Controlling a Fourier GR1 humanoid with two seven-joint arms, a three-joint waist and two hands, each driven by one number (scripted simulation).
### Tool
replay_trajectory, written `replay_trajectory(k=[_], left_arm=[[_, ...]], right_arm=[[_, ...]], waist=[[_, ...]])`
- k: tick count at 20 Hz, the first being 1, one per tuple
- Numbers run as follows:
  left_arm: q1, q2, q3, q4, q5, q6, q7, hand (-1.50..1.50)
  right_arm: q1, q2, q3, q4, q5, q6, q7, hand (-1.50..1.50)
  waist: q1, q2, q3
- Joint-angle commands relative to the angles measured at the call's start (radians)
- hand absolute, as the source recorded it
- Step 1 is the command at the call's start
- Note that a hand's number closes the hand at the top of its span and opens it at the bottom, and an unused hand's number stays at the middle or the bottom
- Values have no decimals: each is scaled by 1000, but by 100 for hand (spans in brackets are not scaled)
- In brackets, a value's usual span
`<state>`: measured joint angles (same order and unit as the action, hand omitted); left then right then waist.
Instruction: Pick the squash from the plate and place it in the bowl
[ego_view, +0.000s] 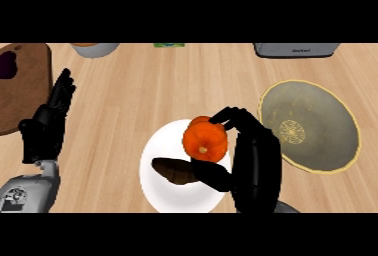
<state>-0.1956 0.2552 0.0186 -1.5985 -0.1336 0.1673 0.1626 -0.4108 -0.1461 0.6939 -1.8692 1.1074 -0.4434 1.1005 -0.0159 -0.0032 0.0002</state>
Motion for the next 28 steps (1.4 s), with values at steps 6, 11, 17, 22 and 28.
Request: replay_trajectory(k=[6, 11, 17, 22, 28], left_arm=[[-18, -21, -13, -25, -22, 1, 40, 0], [21, -17, -17, -40, -27, -14, -5, 0], [-46, -52, -30, 14, -56, 9, 18, 0], [-28, -32, -4, 12, -28, -29, 10, 0], [-40, -14, 20, -10, -5, -56, 17, 0]], right_arm=[[139, -237, -302, 26, -188, -90, -229, 150], [117, -290, -377, 237, -158, -91, -301, 150], [21, -323, -507, 553, -257, -171, -515, 150], [-31, -298, -630, 760, -485, -200, -709, 150], [-91, -221, -721, 970, -706, -139, -1015, -150]], waist=[[14, 4, 1], [26, 7, 0], [27, 9, 1], [33, 10, 1], [40, 11, 2]])
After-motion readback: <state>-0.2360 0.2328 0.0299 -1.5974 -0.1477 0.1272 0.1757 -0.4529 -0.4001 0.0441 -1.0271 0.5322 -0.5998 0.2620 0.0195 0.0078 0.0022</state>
